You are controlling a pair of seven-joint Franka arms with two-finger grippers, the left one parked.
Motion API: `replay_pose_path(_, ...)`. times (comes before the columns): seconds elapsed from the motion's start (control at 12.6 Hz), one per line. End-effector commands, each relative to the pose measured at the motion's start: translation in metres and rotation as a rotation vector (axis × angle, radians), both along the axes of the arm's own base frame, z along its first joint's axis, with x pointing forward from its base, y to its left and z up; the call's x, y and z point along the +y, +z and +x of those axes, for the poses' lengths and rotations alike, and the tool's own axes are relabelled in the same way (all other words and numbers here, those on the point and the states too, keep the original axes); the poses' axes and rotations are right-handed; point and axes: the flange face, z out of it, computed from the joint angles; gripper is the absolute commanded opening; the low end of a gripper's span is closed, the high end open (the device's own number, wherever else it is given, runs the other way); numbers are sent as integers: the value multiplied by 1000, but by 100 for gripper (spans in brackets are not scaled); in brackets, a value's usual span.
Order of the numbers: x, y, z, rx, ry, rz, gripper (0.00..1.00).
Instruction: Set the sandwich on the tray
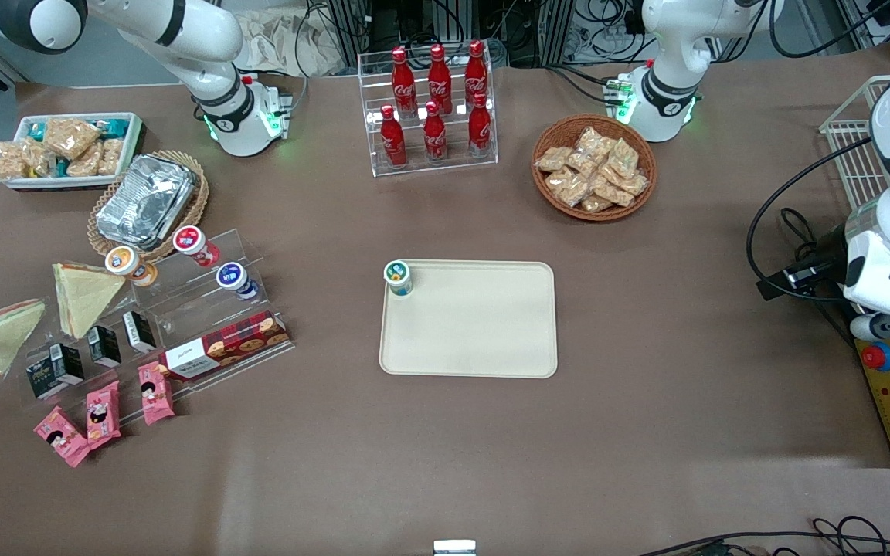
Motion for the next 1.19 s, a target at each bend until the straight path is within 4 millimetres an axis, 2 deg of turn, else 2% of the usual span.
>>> replay_pose_path(0.0, -5, -8, 4, -25, 0, 14, 85)
replay_pose_path(0.16, -4, -13, 5, -32, -10, 32, 80)
replay_pose_path(0.32, -3, -12, 5, -35, -2, 35, 58)
replay_pose_path(0.55, -3, -7, 6, -42, 5, 31, 42)
replay_pose_path(0.63, -3, -5, 6, -43, 6, 29, 31)
replay_pose_path(0.71, -3, -4, 7, -45, 7, 28, 28)
replay_pose_path(0.87, -1, 5, 8, -52, 11, 26, 28)
replay_pose_path(1.03, 6, 26, 11, -70, 27, 24, 28)
replay_pose_path(1.11, 12, 43, 14, -65, 45, 31, 28)
